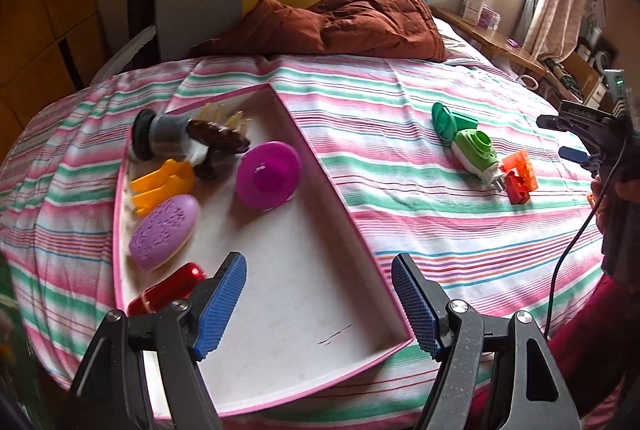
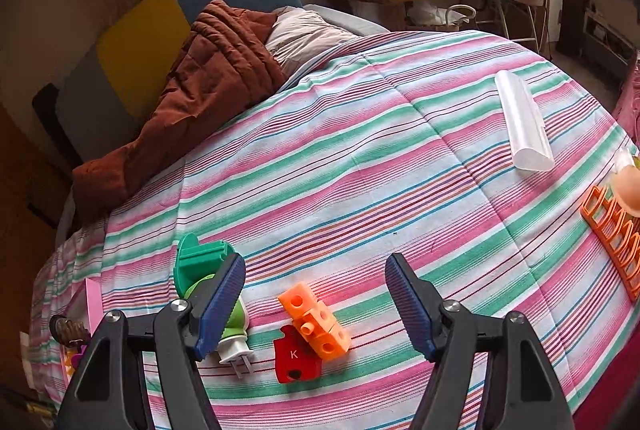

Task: Organize rigid objects
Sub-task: 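Move the left tool toward the green air freshener, then grasp the green air freshener with the left tool and lift it, then move the right tool to the teal spool and close on it, then lift the teal spool with right tool while left tool holds the green freshener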

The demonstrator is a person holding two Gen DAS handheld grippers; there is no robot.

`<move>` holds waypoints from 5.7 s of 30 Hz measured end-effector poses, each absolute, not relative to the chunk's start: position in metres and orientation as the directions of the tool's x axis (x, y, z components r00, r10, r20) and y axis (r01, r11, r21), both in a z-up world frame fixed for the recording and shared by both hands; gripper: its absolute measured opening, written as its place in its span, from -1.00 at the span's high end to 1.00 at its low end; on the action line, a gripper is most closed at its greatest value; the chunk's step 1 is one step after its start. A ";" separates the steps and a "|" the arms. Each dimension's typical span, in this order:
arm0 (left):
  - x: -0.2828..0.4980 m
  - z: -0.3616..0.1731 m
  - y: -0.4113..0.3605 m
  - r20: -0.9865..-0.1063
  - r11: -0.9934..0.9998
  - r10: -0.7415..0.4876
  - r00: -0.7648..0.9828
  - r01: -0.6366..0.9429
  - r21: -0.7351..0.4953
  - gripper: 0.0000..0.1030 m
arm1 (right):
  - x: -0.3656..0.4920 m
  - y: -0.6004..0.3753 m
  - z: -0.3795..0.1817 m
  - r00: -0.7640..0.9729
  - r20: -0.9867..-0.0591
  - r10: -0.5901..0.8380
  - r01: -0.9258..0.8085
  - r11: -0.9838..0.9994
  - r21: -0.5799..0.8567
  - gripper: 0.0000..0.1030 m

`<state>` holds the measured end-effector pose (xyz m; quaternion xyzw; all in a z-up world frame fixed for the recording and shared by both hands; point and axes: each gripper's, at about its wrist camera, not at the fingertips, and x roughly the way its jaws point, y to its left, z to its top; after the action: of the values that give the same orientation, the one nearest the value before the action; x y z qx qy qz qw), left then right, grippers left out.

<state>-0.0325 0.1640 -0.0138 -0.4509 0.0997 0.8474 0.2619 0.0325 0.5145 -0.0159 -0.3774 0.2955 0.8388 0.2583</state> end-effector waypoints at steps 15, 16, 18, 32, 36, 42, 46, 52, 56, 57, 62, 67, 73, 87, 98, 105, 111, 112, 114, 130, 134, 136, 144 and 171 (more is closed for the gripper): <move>-0.040 -0.019 0.248 -0.840 -0.759 0.431 -0.330 -0.636 -0.140 -0.50 | 0.035 0.522 -0.021 -0.582 -0.795 0.172 -0.670 -0.655 0.349 -0.43; -0.042 -0.019 0.256 -0.840 -0.753 0.435 -0.323 -0.642 -0.143 -0.57 | 0.035 0.522 -0.021 -0.583 -0.794 0.170 -0.670 -0.654 0.352 -0.43; -0.046 -0.021 0.269 -0.842 -0.746 0.440 -0.311 -0.649 -0.150 -0.68 | 0.036 0.523 -0.021 -0.586 -0.794 0.162 -0.670 -0.648 0.362 -0.43; -0.078 -0.046 0.369 -0.878 -0.733 0.447 -0.170 -0.633 -0.251 -0.69 | 0.035 0.525 -0.023 -0.600 -0.790 0.123 -0.661 -0.633 0.403 -0.43; -0.088 -0.053 0.394 -0.883 -0.744 0.440 -0.162 -0.616 -0.258 -0.71 | 0.033 0.525 -0.026 -0.604 -0.791 0.095 -0.649 -0.635 0.419 -0.43; -0.102 -0.076 0.423 -0.908 -0.771 0.376 -0.185 -0.606 -0.196 -0.76 | 0.031 0.524 -0.025 -0.614 -0.785 0.086 -0.638 -0.639 0.429 -0.43; -0.092 -0.075 0.419 -0.892 -0.748 0.376 -0.252 -0.651 -0.131 -0.27 | 0.033 0.528 -0.027 -0.616 -0.784 0.077 -0.644 -0.622 0.445 -0.43; -0.081 -0.073 0.389 -0.875 -0.724 0.413 -0.253 -0.673 -0.148 -0.03 | 0.031 0.526 -0.028 -0.609 -0.789 0.079 -0.648 -0.623 0.438 -0.43; -0.059 -0.073 0.361 -0.861 -0.698 0.434 -0.267 -0.704 -0.134 -0.03 | 0.030 0.527 -0.032 -0.595 -0.801 0.072 -0.657 -0.618 0.433 -0.43; -0.052 -0.073 0.354 -0.858 -0.692 0.437 -0.271 -0.711 -0.127 -0.02 | 0.031 0.527 -0.032 -0.591 -0.803 0.073 -0.660 -0.616 0.430 -0.43; -0.017 -0.074 0.327 -0.838 -0.656 0.433 -0.333 -0.754 -0.039 -0.01 | 0.031 0.527 -0.033 -0.575 -0.813 0.090 -0.672 -0.618 0.407 -0.43; -0.007 -0.075 0.308 -0.813 -0.644 0.465 -0.350 -0.764 -0.039 0.02 | 0.032 0.527 -0.033 -0.558 -0.822 0.118 -0.688 -0.620 0.378 -0.43; 0.001 -0.079 0.300 -0.783 -0.640 0.483 -0.393 -0.769 -0.009 0.02 | 0.033 0.528 -0.033 -0.539 -0.829 0.150 -0.703 -0.622 0.345 -0.43; 0.002 -0.082 0.302 -0.751 -0.636 0.509 -0.422 -0.772 0.003 0.01 | 0.026 0.523 -0.032 -0.540 -0.825 0.164 -0.685 -0.655 0.318 -0.43; 0.003 -0.084 0.300 -0.742 -0.635 0.518 -0.426 -0.773 0.000 0.01 | 0.021 0.515 -0.028 -0.573 -0.805 0.152 -0.646 -0.689 0.330 -0.43; 0.002 -0.084 0.298 -0.737 -0.633 0.529 -0.420 -0.774 -0.014 0.01 | 0.012 0.500 -0.026 -0.595 -0.795 0.118 -0.583 -0.744 0.326 -0.43; 0.001 -0.084 0.297 -0.734 -0.632 0.538 -0.414 -0.774 -0.027 0.01 | 0.003 0.488 -0.030 -0.590 -0.803 0.086 -0.535 -0.787 0.309 -0.43; 0.001 -0.084 0.297 -0.734 -0.631 0.540 -0.413 -0.775 -0.029 0.01 | 0.001 0.485 -0.031 -0.586 -0.807 0.079 -0.525 -0.795 0.304 -0.43; 0.001 -0.084 0.297 -0.733 -0.630 0.542 -0.410 -0.776 -0.032 0.01 | -0.002 0.480 -0.033 -0.579 -0.813 0.067 -0.507 -0.810 0.295 -0.43; -0.005 -0.085 0.298 -0.730 -0.626 0.559 -0.393 -0.777 -0.060 0.01 | -0.068 0.455 -0.030 -0.541 -0.841 0.014 -0.403 -0.882 0.245 -0.63; -0.004 -0.084 0.297 -0.730 -0.625 0.563 -0.388 -0.778 -0.068 0.01 | -0.094 0.457 -0.041 -0.485 -0.874 0.030 -0.449 -0.866 0.219 -0.64; -0.004 -0.084 0.297 -0.729 -0.624 0.564 -0.387 -0.778 -0.070 0.01 | -0.103 0.459 -0.049 -0.455 -0.889 0.049 -0.478 -0.856 0.198 -0.65; -0.002 -0.084 0.300 -0.728 -0.622 0.564 -0.389 -0.780 -0.066 0.01 | -0.116 0.456 -0.077 -0.381 -0.924 0.024 -0.481 -0.859 0.176 -0.22; 0.011 -0.081 0.303 -0.738 -0.638 0.524 -0.426 -0.770 -0.009 0.00 | -0.040 0.435 -0.075 -0.387 -0.922 0.010 -0.341 -0.931 0.133 -0.21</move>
<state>0.0107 0.3026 -0.0810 -0.3664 0.1677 0.8276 0.3908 -0.0397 0.4354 -0.0754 -0.5432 0.1521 0.8187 0.1071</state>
